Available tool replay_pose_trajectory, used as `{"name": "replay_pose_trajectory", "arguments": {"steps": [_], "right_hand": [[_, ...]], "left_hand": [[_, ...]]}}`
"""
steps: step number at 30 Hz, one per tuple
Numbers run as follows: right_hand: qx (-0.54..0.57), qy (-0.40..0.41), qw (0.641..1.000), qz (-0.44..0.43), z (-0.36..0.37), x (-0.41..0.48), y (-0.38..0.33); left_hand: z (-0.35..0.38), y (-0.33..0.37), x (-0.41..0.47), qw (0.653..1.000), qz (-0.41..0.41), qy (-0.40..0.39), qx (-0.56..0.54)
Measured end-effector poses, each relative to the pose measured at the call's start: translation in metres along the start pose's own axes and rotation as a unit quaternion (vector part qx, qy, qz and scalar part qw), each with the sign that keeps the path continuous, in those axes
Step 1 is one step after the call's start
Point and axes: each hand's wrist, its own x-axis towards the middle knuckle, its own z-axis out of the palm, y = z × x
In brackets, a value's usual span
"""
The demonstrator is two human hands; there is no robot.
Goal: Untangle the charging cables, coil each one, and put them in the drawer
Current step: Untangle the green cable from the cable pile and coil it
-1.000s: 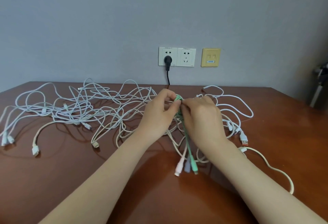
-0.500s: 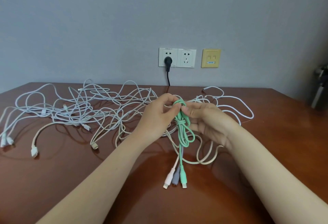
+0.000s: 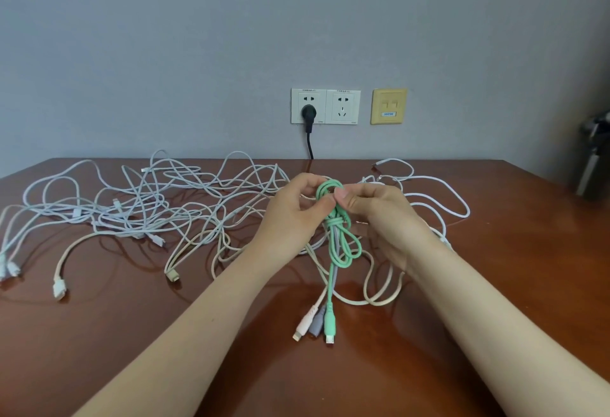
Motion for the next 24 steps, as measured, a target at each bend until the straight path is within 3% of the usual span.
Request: {"name": "replay_pose_trajectory", "arguments": {"steps": [4,9,13,16,19,22,24], "right_hand": [[-0.023,0.014,0.998,-0.054,0.0040,0.0004,0.0016],[0.002,-0.036,0.999,-0.023,0.0043,-0.0020,-0.0007],[0.010,0.009,1.000,-0.014,0.0073,-0.0023,-0.0004],[-0.133,0.075,0.986,-0.063,0.0092,0.0000,0.0040],[-0.170,0.113,0.974,-0.094,0.0109,0.0003,0.0058],[-0.166,0.102,0.977,-0.089,0.0082,-0.0003,0.0037],[-0.089,0.040,0.994,-0.058,0.0053,-0.0018,0.0001]], "left_hand": [[-0.0002,0.0043,-0.0001,0.989,-0.061,0.015,-0.135],[-0.0044,0.0086,0.0003,0.981,-0.082,0.026,-0.175],[-0.0016,0.0043,0.0005,0.990,-0.063,0.033,-0.121],[0.0015,0.0035,-0.0006,0.998,0.019,0.048,-0.019],[0.0036,0.0071,-0.0029,0.996,0.066,0.045,0.046],[0.0035,0.0072,-0.0035,0.997,0.046,0.048,0.022],[0.0027,0.0078,-0.0033,0.999,0.018,0.051,-0.010]]}}
